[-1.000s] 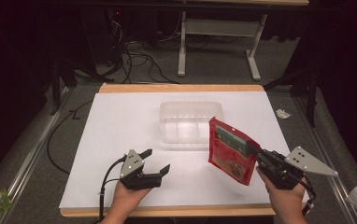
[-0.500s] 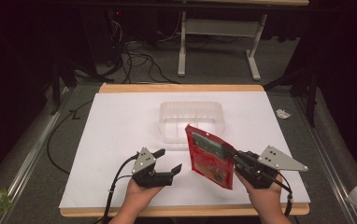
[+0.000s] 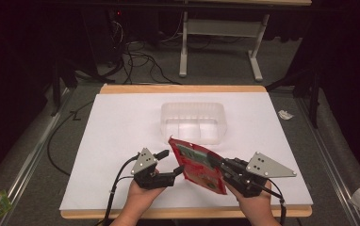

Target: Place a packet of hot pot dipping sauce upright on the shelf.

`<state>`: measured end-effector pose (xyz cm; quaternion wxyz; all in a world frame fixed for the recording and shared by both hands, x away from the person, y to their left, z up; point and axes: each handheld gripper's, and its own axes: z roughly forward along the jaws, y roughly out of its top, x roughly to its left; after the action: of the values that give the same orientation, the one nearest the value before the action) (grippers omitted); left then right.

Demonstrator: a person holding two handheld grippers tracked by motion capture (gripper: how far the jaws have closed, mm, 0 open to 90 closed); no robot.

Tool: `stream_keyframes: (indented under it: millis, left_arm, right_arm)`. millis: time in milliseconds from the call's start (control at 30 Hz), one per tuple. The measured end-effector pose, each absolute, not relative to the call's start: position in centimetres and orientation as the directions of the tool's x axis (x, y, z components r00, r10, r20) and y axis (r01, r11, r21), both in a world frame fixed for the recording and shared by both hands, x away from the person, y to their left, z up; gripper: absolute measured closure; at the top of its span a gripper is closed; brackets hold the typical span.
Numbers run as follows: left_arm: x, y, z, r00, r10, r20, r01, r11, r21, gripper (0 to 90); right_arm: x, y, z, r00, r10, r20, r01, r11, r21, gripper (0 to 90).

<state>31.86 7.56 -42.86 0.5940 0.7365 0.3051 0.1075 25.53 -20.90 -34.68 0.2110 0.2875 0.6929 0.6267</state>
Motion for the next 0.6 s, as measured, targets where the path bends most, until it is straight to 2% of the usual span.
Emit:
stream_keyframes:
  millis: [100, 200, 233, 433, 600]
  left_arm:
    - [31.8, 7.5, -42.8, 0.815, 0.532, -0.230, 0.327, -0.094, 0.940, 31.3]
    - [31.6, 7.4, -42.7, 0.825, 0.514, -0.235, 0.322, -0.086, 0.943, 43.8]
    - [31.6, 7.4, -42.6, 0.823, 0.516, -0.238, 0.326, -0.086, 0.942, 45.5]
    - [31.3, 8.3, -42.1, 0.810, 0.541, -0.227, 0.304, -0.056, 0.951, 69.7]
    - [30.9, 8.2, -41.5, 0.799, 0.576, -0.170, 0.253, -0.065, 0.965, 85.5]
  right_arm:
    - [25.5, -20.7, -34.8, -0.757, 0.649, 0.072, 0.135, 0.047, 0.990, 90.0]
    - [25.4, -20.4, -34.9, -0.759, 0.647, 0.065, 0.136, 0.060, 0.989, 90.0]
    - [25.4, -20.3, -35.0, -0.760, 0.647, 0.059, 0.134, 0.067, 0.989, 90.0]
    - [25.5, -20.6, -35.1, -0.749, 0.660, 0.061, 0.133, 0.058, 0.989, 90.0]
    - [25.9, -21.0, -35.4, -0.729, 0.681, 0.070, 0.144, 0.053, 0.988, 90.0]
